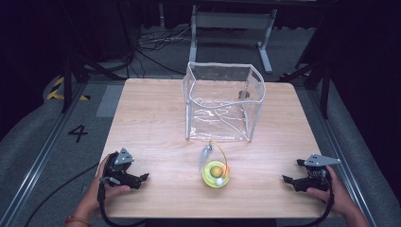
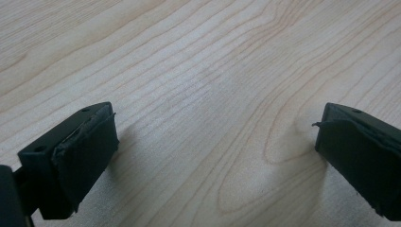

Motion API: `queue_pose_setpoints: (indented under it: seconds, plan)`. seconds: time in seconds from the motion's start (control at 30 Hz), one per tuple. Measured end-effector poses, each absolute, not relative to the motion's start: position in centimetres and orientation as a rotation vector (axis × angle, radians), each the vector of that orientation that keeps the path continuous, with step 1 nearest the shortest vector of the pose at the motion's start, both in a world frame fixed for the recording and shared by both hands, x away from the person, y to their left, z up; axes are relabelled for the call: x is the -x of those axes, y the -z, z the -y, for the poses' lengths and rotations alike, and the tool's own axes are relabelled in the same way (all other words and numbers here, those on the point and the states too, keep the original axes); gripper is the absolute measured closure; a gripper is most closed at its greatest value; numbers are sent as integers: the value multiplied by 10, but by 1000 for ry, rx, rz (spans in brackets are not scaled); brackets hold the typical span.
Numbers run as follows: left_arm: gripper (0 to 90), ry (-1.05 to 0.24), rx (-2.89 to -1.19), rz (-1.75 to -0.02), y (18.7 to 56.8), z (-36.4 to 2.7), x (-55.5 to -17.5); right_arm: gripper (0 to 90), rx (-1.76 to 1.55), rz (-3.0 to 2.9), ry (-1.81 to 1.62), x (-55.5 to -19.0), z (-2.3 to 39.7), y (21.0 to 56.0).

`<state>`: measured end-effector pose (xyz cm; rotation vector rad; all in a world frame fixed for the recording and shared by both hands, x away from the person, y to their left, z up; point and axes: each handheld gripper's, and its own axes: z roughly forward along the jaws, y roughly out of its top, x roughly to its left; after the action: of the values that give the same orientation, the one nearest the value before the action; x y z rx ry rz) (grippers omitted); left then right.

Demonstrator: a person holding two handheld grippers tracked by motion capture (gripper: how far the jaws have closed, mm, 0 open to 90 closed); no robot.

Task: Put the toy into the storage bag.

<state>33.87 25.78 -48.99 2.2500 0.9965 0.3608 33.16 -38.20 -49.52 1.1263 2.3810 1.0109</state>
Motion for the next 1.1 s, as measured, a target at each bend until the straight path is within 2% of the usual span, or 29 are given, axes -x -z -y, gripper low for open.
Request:
queue_pose_setpoints:
  seconds: [0.3, 0.37, 0.43, 0.47, 0.53, 0.63, 0.7, 1.1]
  plan:
    - [4, -357, -2245, -1004, 490, -258, -338, 57, -1165, -2457, -878, -336, 376, 486]
    - [5, -356, -2242, -1008, 490, -257, -338, 91, -1147, -2478, -849, -337, 375, 483]
    - [5, -359, -2242, -1011, 490, -257, -338, 185, -1129, -2501, -835, -337, 374, 480]
    - [5, -359, -2242, -1011, 490, -257, -337, 194, -1119, -2514, -821, -336, 372, 477]
    - [5, -361, -2243, -1010, 490, -258, -337, 163, -1098, -2533, -795, -336, 369, 476]
    - [5, -368, -2243, -1012, 490, -258, -337, 199, -1091, -2565, -762, -337, 365, 472]
    - [5, -369, -2243, -1012, 490, -258, -337, 182, -1064, -2602, -737, -337, 360, 467]
    - [5, -369, -2243, -1012, 490, -258, -337, 225, -918, -2689, -695, -340, 325, 424]
